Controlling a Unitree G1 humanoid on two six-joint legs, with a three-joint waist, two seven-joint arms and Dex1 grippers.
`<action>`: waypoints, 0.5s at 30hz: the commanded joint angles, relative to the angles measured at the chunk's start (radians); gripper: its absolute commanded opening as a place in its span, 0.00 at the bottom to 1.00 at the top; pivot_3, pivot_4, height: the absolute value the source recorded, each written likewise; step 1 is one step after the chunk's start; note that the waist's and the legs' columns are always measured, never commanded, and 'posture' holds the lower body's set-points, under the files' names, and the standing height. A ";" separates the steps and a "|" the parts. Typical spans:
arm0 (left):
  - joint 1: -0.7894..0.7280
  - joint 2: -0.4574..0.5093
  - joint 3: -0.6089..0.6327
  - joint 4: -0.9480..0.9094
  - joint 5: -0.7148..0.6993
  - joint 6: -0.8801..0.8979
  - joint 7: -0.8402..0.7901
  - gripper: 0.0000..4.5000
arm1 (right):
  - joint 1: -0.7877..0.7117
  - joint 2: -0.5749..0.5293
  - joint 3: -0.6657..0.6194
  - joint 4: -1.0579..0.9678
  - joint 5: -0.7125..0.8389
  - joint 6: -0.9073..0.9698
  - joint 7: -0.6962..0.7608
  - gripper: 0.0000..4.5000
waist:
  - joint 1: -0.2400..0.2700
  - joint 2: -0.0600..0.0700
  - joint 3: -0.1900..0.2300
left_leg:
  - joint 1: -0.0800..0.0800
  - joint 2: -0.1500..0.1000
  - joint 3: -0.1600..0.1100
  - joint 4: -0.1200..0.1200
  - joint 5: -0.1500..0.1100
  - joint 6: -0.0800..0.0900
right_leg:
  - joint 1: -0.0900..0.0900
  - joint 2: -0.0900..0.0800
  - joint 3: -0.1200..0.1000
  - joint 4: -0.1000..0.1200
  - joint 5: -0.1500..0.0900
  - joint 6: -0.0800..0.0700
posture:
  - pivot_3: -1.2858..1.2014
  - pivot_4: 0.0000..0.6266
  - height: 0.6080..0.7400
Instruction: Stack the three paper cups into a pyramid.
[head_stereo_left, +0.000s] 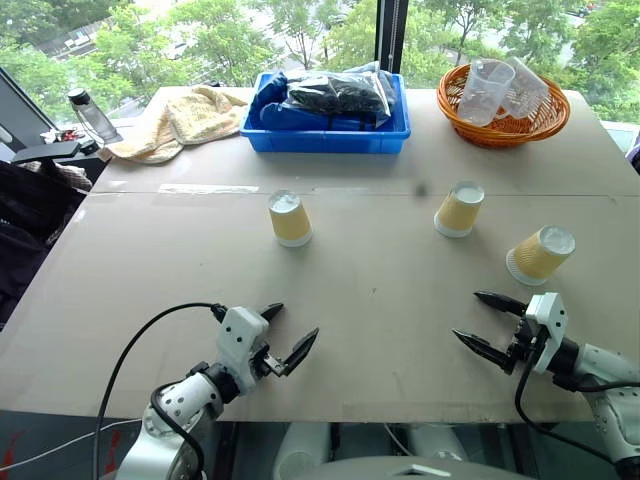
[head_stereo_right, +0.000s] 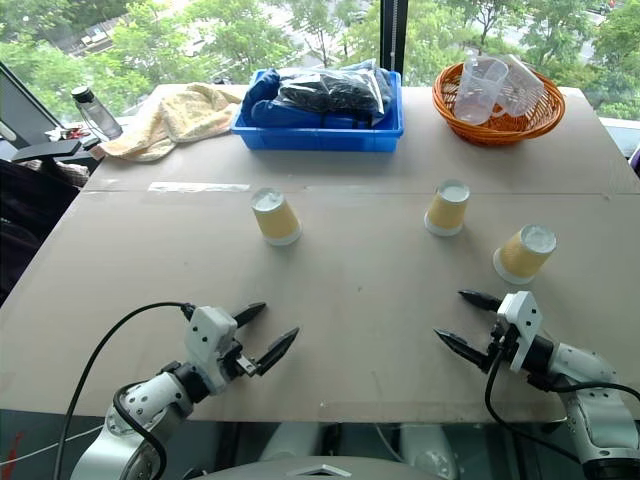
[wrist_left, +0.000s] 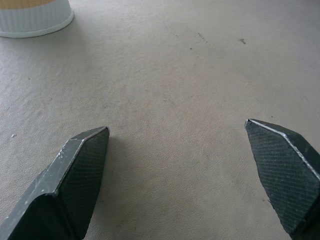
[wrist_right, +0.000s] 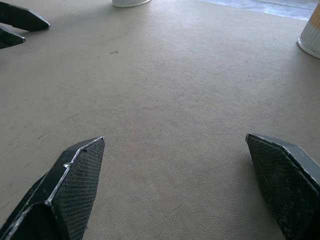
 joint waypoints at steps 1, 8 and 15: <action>-0.030 0.014 -0.010 0.019 0.015 -0.032 -0.026 0.99 | -0.007 0.001 -0.018 0.001 -0.003 -0.019 0.000 1.00 | 0.000 0.000 0.000 | 0.000 0.000 0.000 0.000 0.000 0.000 | 0.000 0.000 0.000 0.000 0.000 0.000 | 0.52 0.24 1.00; -0.079 0.014 -0.012 0.072 0.017 -0.073 -0.053 0.99 | -0.015 0.015 -0.019 0.002 -0.009 -0.030 -0.010 1.00 | -0.004 0.000 0.000 | 0.001 0.000 0.000 0.001 0.000 0.000 | 0.000 0.000 0.000 0.001 0.000 0.000 | 0.52 0.24 1.00; -0.079 0.010 -0.006 0.079 0.017 -0.088 -0.056 0.99 | -0.024 0.005 -0.024 0.007 -0.007 -0.027 0.001 1.00 | -0.003 0.000 0.000 | 0.001 0.000 0.000 0.001 0.000 0.000 | 0.000 0.000 0.000 0.001 0.000 0.000 | 0.52 0.24 1.00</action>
